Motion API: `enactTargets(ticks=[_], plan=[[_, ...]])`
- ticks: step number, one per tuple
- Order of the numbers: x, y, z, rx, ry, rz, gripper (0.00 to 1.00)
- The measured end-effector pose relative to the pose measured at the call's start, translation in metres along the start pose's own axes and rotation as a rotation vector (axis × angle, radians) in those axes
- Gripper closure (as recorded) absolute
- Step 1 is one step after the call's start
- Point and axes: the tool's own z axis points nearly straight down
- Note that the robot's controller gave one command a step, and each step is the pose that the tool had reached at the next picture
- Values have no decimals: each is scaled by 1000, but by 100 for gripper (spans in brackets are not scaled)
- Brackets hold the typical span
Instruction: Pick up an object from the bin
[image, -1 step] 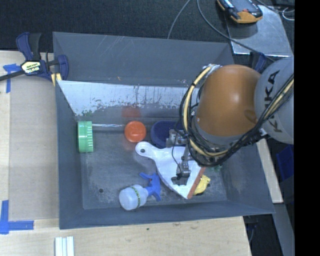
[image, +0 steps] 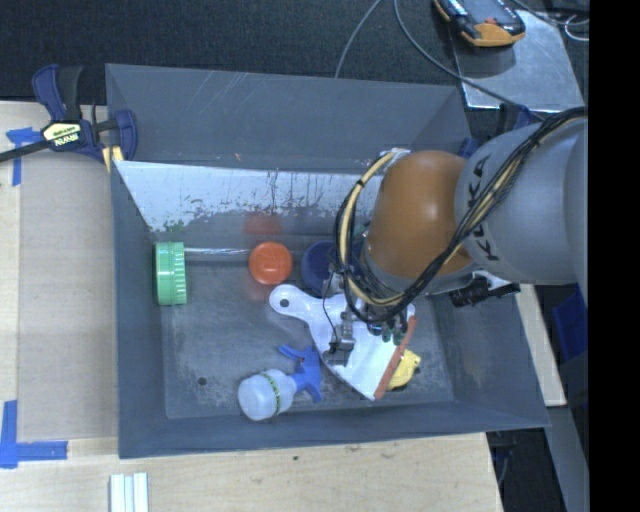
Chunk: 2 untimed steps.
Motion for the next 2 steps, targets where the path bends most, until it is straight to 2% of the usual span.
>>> enactTargets(ticks=[1, 2], plan=[[-1, 0, -3, -1, -5, 0, 100], [-1, 0, -3, -2, -5, 1, 0]])
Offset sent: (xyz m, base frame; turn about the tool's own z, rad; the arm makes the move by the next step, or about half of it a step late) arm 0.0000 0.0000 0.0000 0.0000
